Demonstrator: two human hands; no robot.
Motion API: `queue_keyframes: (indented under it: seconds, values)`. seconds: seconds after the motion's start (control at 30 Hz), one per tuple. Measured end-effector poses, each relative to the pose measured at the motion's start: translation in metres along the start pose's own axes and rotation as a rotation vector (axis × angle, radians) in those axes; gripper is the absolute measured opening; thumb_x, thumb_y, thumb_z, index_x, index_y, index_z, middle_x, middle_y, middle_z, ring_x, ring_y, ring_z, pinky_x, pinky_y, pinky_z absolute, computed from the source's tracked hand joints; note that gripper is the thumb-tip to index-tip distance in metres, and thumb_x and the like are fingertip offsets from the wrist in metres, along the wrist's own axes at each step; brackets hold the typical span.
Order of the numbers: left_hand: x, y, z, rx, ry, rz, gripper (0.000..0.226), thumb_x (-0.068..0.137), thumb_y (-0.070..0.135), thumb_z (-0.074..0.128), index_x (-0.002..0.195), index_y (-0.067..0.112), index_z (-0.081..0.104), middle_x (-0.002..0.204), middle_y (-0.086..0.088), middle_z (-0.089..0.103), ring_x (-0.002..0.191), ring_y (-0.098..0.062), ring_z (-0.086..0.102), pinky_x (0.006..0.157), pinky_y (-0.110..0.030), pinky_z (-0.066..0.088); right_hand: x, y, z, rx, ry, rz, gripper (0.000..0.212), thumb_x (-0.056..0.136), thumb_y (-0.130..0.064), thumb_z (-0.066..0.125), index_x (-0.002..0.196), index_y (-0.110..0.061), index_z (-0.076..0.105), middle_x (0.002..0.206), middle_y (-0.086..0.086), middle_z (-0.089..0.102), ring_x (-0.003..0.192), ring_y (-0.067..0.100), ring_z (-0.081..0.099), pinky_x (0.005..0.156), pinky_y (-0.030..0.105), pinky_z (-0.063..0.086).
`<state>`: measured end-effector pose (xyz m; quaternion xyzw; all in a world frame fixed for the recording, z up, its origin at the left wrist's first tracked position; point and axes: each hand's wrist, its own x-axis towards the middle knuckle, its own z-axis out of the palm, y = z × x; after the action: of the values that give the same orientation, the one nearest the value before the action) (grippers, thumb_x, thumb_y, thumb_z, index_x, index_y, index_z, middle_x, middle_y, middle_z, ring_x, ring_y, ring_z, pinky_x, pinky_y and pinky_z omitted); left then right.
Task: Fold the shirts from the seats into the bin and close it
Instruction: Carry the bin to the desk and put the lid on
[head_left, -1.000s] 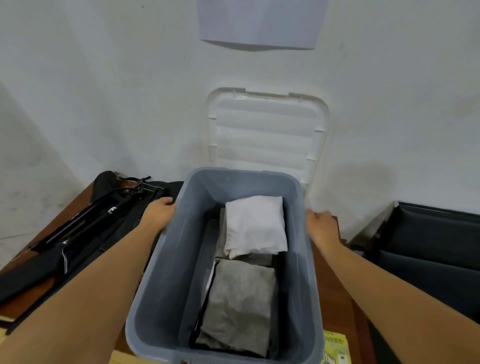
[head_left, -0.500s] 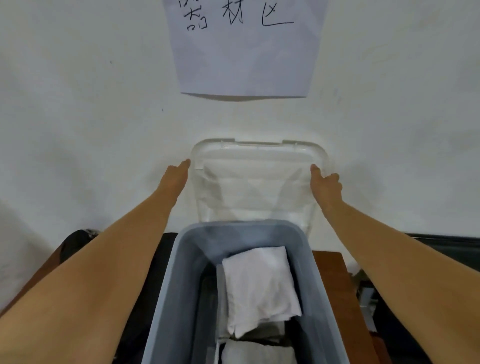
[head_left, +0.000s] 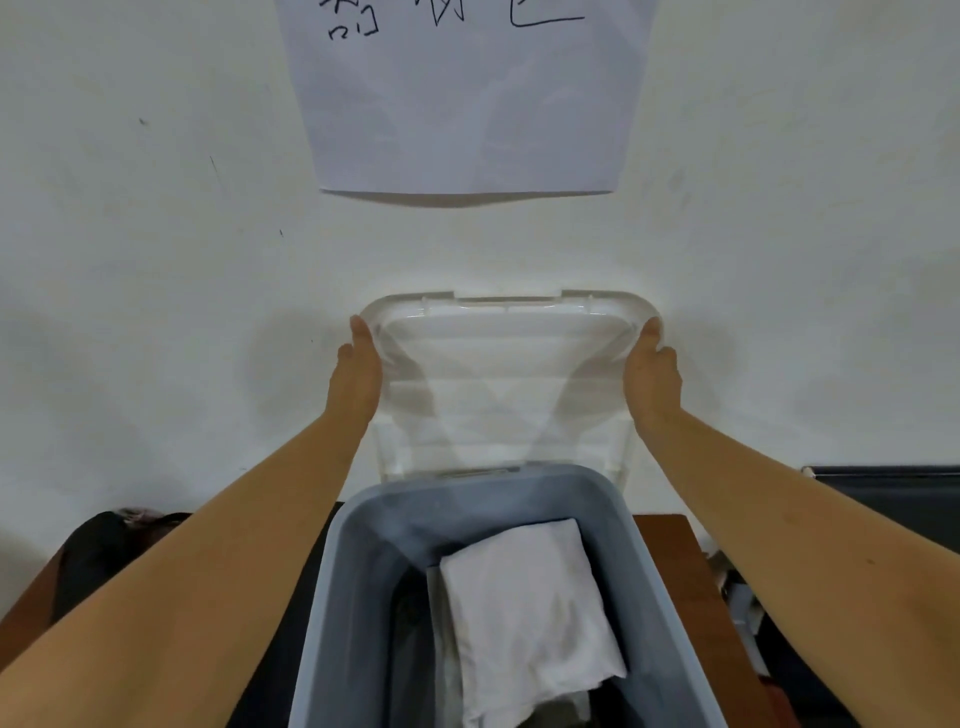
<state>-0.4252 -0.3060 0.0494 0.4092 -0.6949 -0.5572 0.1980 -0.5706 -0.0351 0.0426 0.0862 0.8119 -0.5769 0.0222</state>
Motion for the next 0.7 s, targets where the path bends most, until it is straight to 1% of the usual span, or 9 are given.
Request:
queue_keyframes:
  seconds: [0.13,0.2,0.27,0.37,0.5,0.53,0.6,0.67,0.7]
  values:
    - [-0.004,0.002,-0.009,-0.126,-0.033,-0.064,0.096,0.086,0.085,0.013,0.156,0.021,0.031,0.160,-0.009,0.035,0.145,-0.035,0.034,0.119,-0.056,0.028,-0.003,-0.006,-0.001,0.170,-0.016,0.082,0.081,0.098,-0.068,0.010,0.153,-0.013,0.034,0.148,0.015,0.047,0.131,0.035,0.049,0.113,0.048,0.037]
    - [-0.007,0.006,-0.021,-0.178,-0.059,-0.111,0.111,0.072,0.096,0.017,0.154,0.024,0.036,0.157,-0.008,0.040,0.142,-0.036,0.039,0.118,-0.056,0.029,-0.006,-0.007,-0.006,0.248,-0.025,0.120,0.089,0.092,-0.075,0.011,0.149,-0.014,0.042,0.143,0.013,0.053,0.126,0.034,0.053,0.111,0.050,0.040]
    - [-0.009,0.013,-0.035,-0.276,-0.104,-0.187,0.119,0.063,0.100,0.023,0.153,0.023,0.039,0.154,-0.011,0.044,0.141,-0.040,0.040,0.118,-0.058,0.027,-0.016,-0.013,-0.015,0.298,-0.034,0.117,0.088,0.092,-0.076,0.013,0.146,-0.014,0.045,0.139,0.011,0.055,0.123,0.033,0.054,0.109,0.050,0.042]
    - [-0.019,0.027,-0.055,-0.414,-0.176,-0.246,0.105,0.080,0.090,0.030,0.154,0.016,0.036,0.153,-0.017,0.043,0.142,-0.044,0.037,0.117,-0.065,0.020,-0.036,-0.024,-0.028,0.360,-0.042,0.053,0.077,0.098,-0.067,0.017,0.149,-0.014,0.040,0.146,0.011,0.049,0.131,0.032,0.048,0.113,0.048,0.037]
    - [-0.050,0.039,-0.083,-0.473,-0.193,-0.236,0.088,0.085,0.075,0.051,0.151,0.018,0.038,0.150,-0.011,0.043,0.137,-0.040,0.042,0.114,-0.065,0.028,-0.066,-0.032,-0.050,0.500,-0.096,0.087,0.080,0.092,-0.073,0.026,0.152,-0.020,0.036,0.152,0.002,0.042,0.138,0.027,0.041,0.117,0.047,0.031]
    - [-0.058,0.040,-0.091,-0.467,-0.194,-0.205,0.078,0.085,0.066,0.058,0.145,0.020,0.044,0.146,-0.008,0.046,0.132,-0.038,0.048,0.109,-0.063,0.034,-0.072,-0.031,-0.056,0.517,-0.111,0.097,0.079,0.091,-0.072,0.031,0.152,-0.021,0.037,0.150,0.000,0.043,0.136,0.026,0.042,0.116,0.046,0.032]
    - [-0.080,0.042,-0.102,-0.470,-0.193,-0.167,0.044,0.083,0.046,0.063,0.119,0.021,0.057,0.123,-0.006,0.053,0.102,-0.032,0.059,0.094,-0.054,0.047,-0.089,-0.031,-0.067,0.564,-0.144,0.099,0.073,0.089,-0.067,0.040,0.148,-0.023,0.042,0.140,-0.004,0.047,0.128,0.021,0.046,0.111,0.041,0.035]
    - [-0.111,0.046,-0.110,-0.488,-0.156,-0.134,0.012,0.088,0.028,0.055,0.093,0.018,0.055,0.097,-0.006,0.052,0.075,-0.026,0.052,0.078,-0.041,0.050,-0.108,-0.031,-0.080,0.612,-0.171,0.095,0.058,0.089,-0.058,0.044,0.134,-0.023,0.055,0.128,-0.002,0.057,0.120,0.022,0.053,0.103,0.040,0.043]
    - [-0.126,0.047,-0.114,-0.482,-0.124,-0.113,0.009,0.090,0.022,0.051,0.082,0.017,0.051,0.084,-0.004,0.049,0.067,-0.023,0.046,0.067,-0.033,0.049,-0.118,-0.032,-0.088,0.628,-0.187,0.091,0.046,0.091,-0.053,0.045,0.122,-0.022,0.059,0.118,-0.001,0.061,0.113,0.023,0.057,0.097,0.039,0.046]
